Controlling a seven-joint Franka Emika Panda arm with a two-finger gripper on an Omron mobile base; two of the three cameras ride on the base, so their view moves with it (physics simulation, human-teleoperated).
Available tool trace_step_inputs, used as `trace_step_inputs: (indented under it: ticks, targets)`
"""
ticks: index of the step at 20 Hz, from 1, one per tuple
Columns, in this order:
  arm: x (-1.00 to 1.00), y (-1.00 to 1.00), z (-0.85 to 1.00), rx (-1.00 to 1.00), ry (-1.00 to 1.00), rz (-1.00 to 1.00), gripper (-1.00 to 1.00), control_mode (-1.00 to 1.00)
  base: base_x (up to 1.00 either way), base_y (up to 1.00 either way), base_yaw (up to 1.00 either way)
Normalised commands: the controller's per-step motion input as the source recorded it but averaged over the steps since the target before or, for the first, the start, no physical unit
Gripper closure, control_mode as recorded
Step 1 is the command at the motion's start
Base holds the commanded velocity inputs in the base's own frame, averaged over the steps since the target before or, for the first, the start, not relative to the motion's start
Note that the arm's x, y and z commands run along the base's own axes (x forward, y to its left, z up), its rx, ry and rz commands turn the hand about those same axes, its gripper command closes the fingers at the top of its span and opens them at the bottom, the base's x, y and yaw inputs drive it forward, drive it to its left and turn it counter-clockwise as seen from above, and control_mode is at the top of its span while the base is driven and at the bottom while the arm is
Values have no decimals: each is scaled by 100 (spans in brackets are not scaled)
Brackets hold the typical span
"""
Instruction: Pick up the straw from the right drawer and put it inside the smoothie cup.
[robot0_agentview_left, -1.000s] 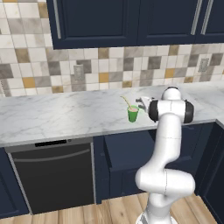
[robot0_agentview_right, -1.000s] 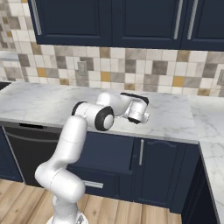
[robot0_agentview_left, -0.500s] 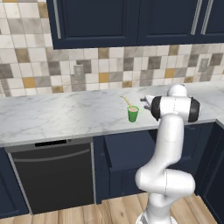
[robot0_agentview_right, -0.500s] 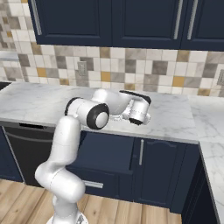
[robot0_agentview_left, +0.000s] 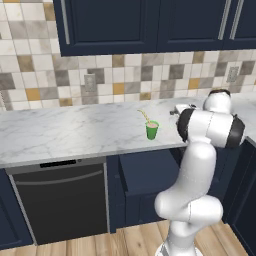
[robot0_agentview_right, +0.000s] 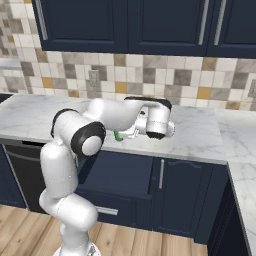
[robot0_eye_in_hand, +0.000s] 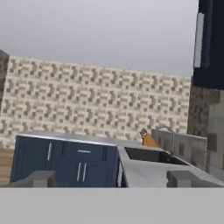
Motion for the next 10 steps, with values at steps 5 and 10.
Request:
trace_step_inputs:
  ticks: [5,10]
  targets:
    - [-100,5,28,-19,-22,-4,-100,-100,0,0,0]
    - [-89,1,9,-14,-28,-16,-100,-100,0,0,0]
